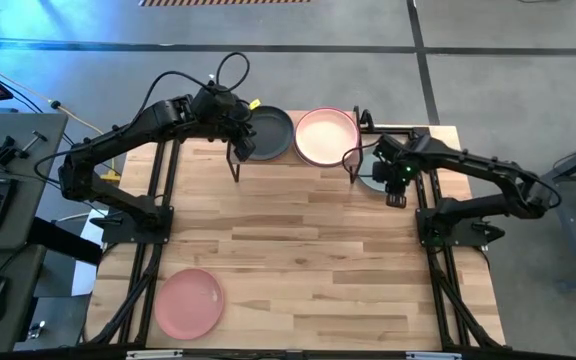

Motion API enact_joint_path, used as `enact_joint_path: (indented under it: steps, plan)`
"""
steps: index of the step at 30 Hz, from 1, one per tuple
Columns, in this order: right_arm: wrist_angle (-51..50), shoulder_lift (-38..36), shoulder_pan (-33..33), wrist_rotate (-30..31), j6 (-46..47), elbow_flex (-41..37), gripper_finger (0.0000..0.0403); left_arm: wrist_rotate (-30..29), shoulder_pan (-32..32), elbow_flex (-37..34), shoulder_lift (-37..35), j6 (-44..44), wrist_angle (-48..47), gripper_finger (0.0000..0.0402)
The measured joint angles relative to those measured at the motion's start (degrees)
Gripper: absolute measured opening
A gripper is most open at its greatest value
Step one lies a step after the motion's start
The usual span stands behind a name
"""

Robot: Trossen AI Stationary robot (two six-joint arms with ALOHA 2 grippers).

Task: Place and stack plates onto a shelf
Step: Stack the light blue plate on top of the black plate on the shelf

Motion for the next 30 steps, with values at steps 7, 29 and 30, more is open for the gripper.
enact_joint_path:
  steps: [7, 29, 30]
  plan:
    - [2.4, 0.0, 0.2, 0.0, -6.7, -2.8, 0.0091, 0.0, 0.0, 0.0, 0.0, -0.8, 0.0, 0.0097]
    - [8.3, 8.7, 2.2, 4.2, -10.2, -3.2, 0.0091, 0.0, 0.0, 0.0, 0.0, -0.9, 0.0, 0.0097]
    - [8.2, 9.1, 2.2, 3.9, -10.2, -3.2, 0.0091, 0.0, 0.0, 0.0, 0.0, -0.9, 0.0, 0.0097]
